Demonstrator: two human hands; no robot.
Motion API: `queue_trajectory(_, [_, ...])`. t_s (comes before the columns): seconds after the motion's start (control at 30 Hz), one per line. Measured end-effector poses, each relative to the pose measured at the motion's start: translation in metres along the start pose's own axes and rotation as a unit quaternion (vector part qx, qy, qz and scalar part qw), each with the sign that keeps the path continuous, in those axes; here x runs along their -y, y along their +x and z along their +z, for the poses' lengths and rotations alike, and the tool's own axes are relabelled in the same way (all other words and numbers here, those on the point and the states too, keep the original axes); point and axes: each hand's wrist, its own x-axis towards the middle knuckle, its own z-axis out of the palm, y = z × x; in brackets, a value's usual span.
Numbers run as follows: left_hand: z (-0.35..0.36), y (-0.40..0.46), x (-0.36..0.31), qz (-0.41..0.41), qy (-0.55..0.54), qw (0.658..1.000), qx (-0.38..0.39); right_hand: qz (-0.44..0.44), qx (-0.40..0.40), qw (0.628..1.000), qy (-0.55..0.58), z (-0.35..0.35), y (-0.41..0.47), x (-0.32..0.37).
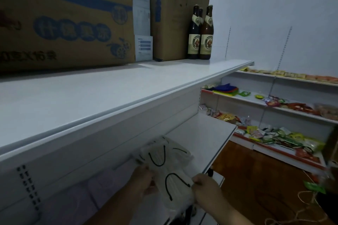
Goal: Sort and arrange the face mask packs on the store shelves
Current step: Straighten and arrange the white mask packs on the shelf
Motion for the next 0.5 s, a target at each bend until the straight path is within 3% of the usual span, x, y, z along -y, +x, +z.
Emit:
queue_trajectory(0.17, [-0.006, 0.046, 0.0, 0.04, -0.02, 0.994, -0.099, -0.114, 0.007, 0.987, -0.117, 0.006, 0.055, 0.01])
queue_trajectory(0.27, [-0.011, 0.073, 0.004, 0.049, -0.042, 0.986, -0.154, -0.165, 0.041, 0.973, -0.155, 0.005, 0.087, 0.015])
queue_trajectory(0.4, [-0.013, 0.099, 0.011, 0.06, -0.052, 0.955, -0.287, -0.231, 0.087, 0.945, -0.215, 0.01, 0.131, 0.015])
queue_trajectory(0.5, [-0.018, 0.116, 0.016, 0.083, -0.014, 0.944, -0.32, -0.247, 0.145, 0.919, -0.269, 0.018, 0.159, 0.015])
